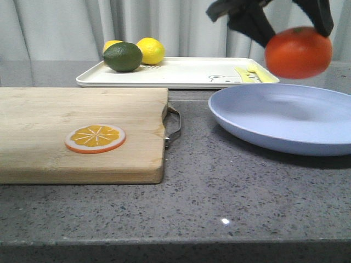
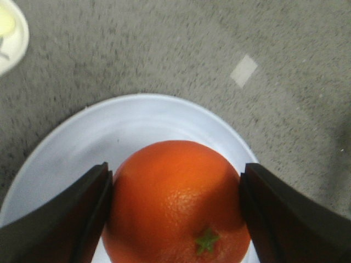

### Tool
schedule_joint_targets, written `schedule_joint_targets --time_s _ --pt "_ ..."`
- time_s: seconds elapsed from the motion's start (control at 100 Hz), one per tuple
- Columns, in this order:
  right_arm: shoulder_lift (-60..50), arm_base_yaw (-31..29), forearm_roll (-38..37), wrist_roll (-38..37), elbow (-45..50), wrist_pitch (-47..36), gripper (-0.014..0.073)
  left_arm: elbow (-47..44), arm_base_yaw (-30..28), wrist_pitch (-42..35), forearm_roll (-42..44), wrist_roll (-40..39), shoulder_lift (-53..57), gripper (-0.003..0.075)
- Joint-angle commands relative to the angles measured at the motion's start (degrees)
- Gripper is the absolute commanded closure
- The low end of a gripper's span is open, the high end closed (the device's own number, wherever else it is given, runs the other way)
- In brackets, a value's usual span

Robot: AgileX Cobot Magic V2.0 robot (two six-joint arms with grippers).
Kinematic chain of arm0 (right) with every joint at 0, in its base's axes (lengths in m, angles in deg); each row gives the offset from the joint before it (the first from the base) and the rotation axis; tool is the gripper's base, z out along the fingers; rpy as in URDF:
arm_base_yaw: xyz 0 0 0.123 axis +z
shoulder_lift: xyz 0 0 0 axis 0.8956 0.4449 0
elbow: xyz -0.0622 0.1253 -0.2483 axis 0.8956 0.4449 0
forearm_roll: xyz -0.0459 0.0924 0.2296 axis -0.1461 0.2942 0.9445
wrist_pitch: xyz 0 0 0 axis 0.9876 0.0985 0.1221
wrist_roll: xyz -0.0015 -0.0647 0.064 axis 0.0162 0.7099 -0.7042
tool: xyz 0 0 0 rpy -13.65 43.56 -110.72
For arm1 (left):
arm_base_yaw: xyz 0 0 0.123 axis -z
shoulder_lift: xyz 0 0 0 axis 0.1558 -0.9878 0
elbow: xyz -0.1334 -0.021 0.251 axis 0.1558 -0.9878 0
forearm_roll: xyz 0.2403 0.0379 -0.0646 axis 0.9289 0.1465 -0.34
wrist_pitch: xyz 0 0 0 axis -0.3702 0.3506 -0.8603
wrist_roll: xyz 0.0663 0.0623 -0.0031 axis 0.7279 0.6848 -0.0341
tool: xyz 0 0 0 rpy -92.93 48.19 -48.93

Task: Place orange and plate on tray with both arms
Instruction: 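Lower the orange onto the blue plate and open the left gripper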

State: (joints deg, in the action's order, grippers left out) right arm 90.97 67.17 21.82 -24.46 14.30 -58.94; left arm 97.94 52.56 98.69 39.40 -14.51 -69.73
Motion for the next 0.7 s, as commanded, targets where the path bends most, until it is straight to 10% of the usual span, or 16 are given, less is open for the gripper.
schedule_joint_targets --time_s 0.0,0.43,0.69 --pt "0.8 -0.3 0.0 0.2 -1.9 -4.7 0.0659 3.1 0.2 -0.5 -1.0 0.3 3.5 0.0290" --pt "0.8 -0.3 0.0 0.2 -1.9 -4.7 0.0659 2.8 0.2 6.5 -0.4 0.3 1.2 0.0281" --pt "0.8 -0.3 0.0 0.2 -1.9 -4.7 0.0659 2.8 0.2 8.2 1.4 0.3 0.5 0.0120"
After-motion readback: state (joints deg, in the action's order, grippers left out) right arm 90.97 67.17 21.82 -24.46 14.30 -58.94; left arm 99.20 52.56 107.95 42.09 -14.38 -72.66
